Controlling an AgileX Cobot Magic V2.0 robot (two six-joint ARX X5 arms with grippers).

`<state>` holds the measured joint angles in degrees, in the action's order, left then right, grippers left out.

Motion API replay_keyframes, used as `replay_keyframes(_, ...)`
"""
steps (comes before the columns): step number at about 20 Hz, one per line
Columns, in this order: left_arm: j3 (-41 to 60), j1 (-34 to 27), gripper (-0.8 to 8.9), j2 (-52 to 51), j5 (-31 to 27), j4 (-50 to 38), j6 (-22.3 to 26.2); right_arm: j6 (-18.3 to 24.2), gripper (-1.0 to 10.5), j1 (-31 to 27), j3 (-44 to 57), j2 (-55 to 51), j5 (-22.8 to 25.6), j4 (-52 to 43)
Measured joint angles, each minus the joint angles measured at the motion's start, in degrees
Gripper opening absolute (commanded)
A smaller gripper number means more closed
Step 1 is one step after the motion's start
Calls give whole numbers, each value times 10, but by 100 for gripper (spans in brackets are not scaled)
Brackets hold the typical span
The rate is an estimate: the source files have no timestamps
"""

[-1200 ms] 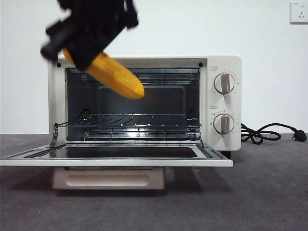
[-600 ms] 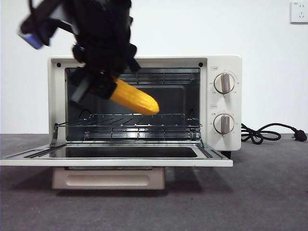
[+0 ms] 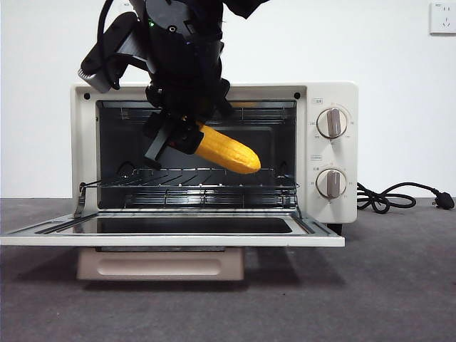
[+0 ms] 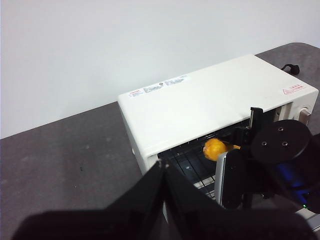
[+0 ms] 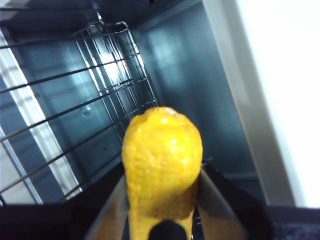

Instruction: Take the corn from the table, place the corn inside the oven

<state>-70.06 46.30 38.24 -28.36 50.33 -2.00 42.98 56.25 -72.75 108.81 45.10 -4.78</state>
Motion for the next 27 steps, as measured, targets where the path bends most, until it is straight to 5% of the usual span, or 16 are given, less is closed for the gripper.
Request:
replay_keyframes(9,0,0,-6,0,0,0,0,-2,358,-2,0,0,-12,7)
replay_keyframes(27,0,0,-6,12,0,0,3,-68,347,60,0,-18,92,66)
